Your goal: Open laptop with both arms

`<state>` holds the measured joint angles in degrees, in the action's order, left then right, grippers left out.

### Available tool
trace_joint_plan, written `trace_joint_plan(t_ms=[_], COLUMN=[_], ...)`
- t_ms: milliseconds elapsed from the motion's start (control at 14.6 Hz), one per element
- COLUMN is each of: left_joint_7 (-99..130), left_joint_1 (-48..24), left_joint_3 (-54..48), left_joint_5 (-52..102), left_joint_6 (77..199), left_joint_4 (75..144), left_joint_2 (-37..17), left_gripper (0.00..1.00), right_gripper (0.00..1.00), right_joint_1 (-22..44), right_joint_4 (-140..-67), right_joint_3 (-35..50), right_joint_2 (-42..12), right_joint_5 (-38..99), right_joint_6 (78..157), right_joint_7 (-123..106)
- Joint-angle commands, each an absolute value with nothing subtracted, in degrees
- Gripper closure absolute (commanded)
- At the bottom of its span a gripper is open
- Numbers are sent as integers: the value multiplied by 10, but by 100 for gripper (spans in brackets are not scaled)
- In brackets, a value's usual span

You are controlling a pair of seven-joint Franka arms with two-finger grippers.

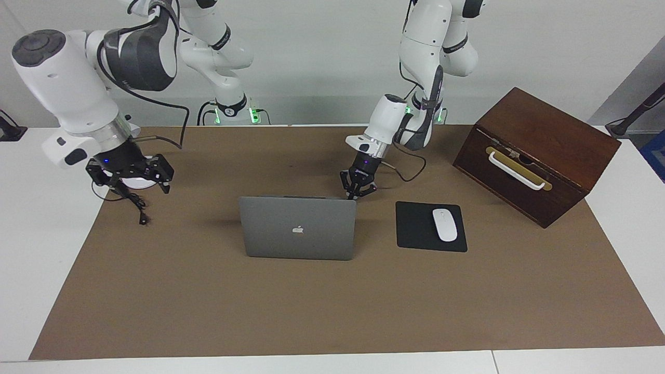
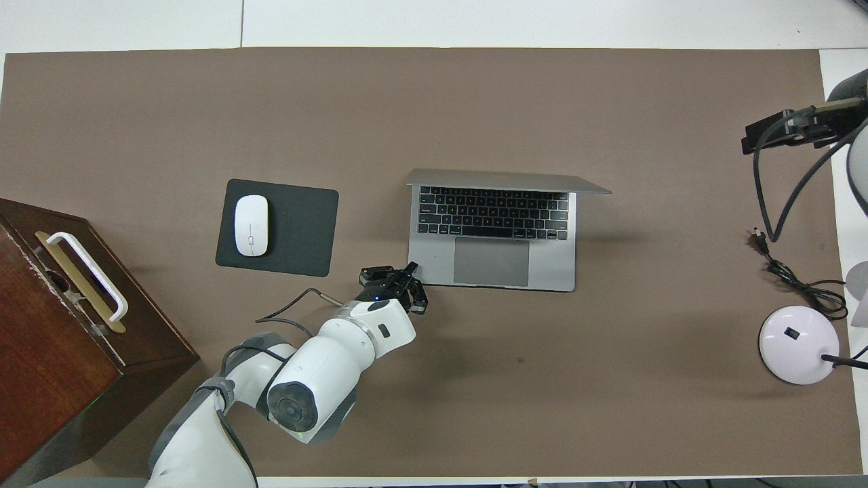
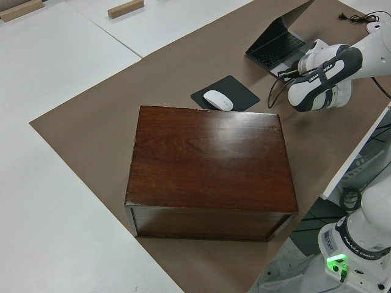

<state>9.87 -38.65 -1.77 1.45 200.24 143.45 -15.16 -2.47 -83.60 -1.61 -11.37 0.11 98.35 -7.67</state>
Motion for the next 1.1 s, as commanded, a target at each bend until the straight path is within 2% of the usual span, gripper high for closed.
trace_joint_plan(t_ms=[0, 411, 1027], left_joint_7=[121, 127, 216], left_joint_1=[-388, -388, -398], left_joint_3=[-18, -18, -18], left_joint_5=[14, 15, 15], left_joint_6=[2007, 2007, 1978], left_joint_4=[1421, 1421, 1397], left_joint_2=[-171, -171, -149], left_gripper=[100, 100, 100], right_gripper=[0, 0, 0], right_joint_1=[-29, -45, -72], right_joint_4=[-837, -859, -909], right_joint_3=[-10, -8, -9], right_joint_2=[-89, -40, -1], right_joint_5=[-14, -4, -4], right_joint_6=[959, 917, 922], right_joint_7=[-85, -24, -44])
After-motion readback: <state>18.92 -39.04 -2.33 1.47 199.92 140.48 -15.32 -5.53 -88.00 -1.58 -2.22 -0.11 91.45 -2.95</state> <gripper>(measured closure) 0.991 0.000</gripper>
